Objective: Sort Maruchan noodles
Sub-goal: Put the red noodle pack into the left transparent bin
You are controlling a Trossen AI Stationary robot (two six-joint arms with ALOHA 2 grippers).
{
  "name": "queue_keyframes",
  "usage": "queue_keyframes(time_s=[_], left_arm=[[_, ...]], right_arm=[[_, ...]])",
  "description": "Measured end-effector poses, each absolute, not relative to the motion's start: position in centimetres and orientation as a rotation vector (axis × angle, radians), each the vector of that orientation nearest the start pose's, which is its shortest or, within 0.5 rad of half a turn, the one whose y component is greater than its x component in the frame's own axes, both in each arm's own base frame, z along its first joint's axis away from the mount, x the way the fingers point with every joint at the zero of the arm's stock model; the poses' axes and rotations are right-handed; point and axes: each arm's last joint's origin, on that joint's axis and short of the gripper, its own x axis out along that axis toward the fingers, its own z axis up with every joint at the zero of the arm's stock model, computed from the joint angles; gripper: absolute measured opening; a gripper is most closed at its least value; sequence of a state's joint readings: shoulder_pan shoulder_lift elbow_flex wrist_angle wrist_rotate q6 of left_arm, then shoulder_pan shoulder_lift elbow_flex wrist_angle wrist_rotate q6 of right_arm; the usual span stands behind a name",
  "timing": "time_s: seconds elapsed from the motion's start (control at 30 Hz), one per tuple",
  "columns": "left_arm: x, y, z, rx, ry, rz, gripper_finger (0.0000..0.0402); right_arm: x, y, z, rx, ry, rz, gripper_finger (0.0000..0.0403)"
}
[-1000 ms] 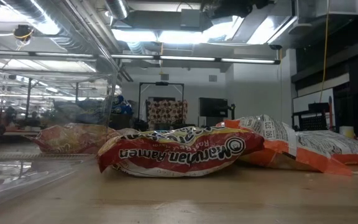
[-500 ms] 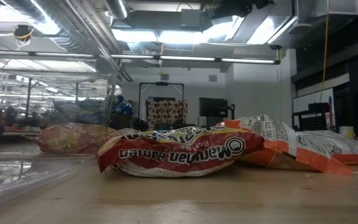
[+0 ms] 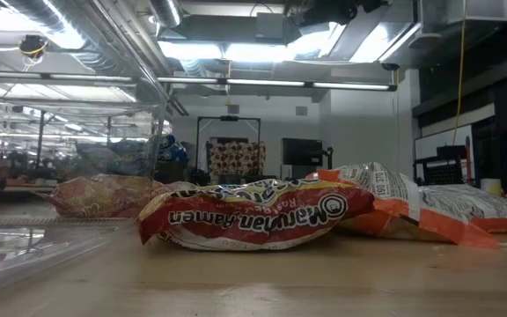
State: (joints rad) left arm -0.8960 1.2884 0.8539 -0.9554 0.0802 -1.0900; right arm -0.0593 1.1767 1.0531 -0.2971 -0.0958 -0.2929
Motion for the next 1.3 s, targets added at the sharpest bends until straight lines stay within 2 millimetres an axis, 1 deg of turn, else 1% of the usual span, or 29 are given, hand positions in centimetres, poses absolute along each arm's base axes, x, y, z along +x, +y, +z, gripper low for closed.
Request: queue_keyframes(time_s=[0.33,0.5,0.83,0.93,1.1,1.2,1.3], left_arm=[[12.9,-16.5,21.3,-0.290,1.546,0.000,0.0149],[12.7,-16.0,21.2,-0.256,1.576,0.047,0.0173],[13.1,-15.3,21.4,-0.291,1.565,0.090,0.0179],[13.4,-14.9,22.4,-0.327,1.523,0.093,0.0179],[13.6,-14.2,25.2,-0.342,1.412,0.117,0.0179],[13.4,-13.5,26.9,-0.314,1.378,0.162,0.0179],[13.6,-13.0,28.1,-0.262,1.311,0.214,0.0179]], right_arm=[[25.7,-1.2,33.7,-0.250,0.405,0.125,0.0232],[25.7,-1.2,33.7,-0.250,0.405,0.125,0.0232],[25.7,-1.2,33.7,-0.253,0.404,0.125,0.0232],[25.7,-1.2,33.7,-0.253,0.404,0.125,0.0232],[25.7,-1.2,33.7,-0.253,0.403,0.125,0.0232],[26.0,-1.2,33.5,-0.252,0.409,0.126,0.0232],[26.7,-1.2,32.8,-0.248,0.440,0.130,0.0232]])
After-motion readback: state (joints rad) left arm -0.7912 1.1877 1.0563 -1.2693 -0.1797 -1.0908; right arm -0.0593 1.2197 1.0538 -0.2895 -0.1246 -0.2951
